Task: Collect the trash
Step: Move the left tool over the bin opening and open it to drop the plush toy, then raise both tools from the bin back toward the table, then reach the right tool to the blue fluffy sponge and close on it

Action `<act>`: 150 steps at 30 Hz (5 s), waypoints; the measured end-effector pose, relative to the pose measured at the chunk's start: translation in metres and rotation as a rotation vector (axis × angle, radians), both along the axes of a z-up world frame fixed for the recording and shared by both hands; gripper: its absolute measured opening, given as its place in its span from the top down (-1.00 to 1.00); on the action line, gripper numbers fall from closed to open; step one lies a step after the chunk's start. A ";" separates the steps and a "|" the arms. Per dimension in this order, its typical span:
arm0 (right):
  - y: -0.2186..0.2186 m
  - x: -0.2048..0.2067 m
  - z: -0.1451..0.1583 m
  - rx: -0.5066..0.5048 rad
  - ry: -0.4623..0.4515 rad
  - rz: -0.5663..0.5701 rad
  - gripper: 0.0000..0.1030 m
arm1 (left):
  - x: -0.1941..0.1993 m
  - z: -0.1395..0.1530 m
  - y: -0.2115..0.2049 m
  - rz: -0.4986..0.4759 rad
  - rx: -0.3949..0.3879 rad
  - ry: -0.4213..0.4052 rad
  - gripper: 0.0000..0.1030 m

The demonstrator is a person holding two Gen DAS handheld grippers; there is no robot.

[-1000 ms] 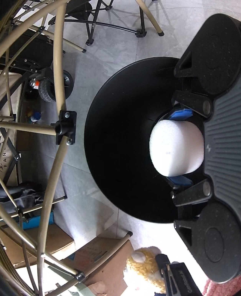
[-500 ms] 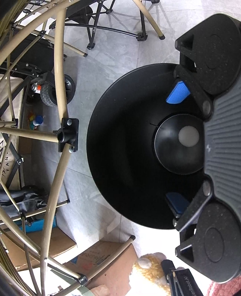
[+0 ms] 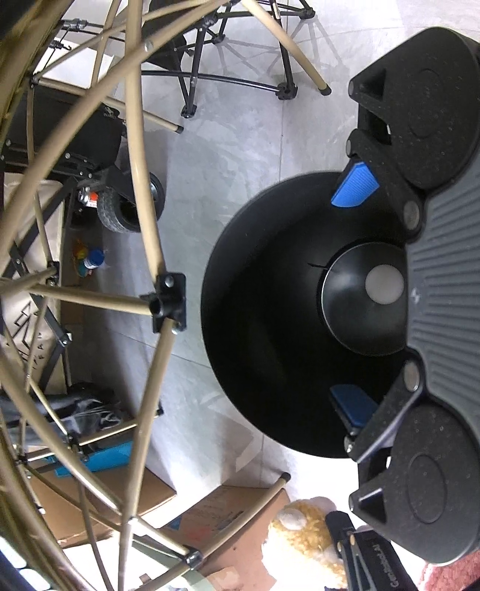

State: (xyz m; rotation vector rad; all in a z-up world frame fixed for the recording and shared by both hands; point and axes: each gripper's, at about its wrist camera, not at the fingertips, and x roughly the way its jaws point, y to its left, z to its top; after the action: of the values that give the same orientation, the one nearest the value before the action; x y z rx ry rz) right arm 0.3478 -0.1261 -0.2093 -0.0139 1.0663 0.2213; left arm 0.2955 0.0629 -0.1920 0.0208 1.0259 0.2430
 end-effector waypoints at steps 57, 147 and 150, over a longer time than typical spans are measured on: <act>-0.195 -0.023 0.011 0.078 -0.067 -0.416 -0.99 | 0.045 -0.005 -0.172 -0.214 -0.144 0.120 0.00; -0.134 0.022 0.210 0.035 -0.480 -0.144 -1.00 | 0.021 0.197 -0.062 -0.317 -0.044 -0.252 -1.00; -0.137 0.042 0.204 0.022 -0.479 -0.151 -1.00 | 0.034 0.201 -0.053 -0.300 -0.046 -0.267 -1.00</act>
State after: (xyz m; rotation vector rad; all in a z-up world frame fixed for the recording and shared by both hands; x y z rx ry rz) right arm 0.3895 -0.2629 -0.0056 0.0324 0.5844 0.0858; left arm 0.3291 0.0095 0.0087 0.0977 0.7502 -0.0513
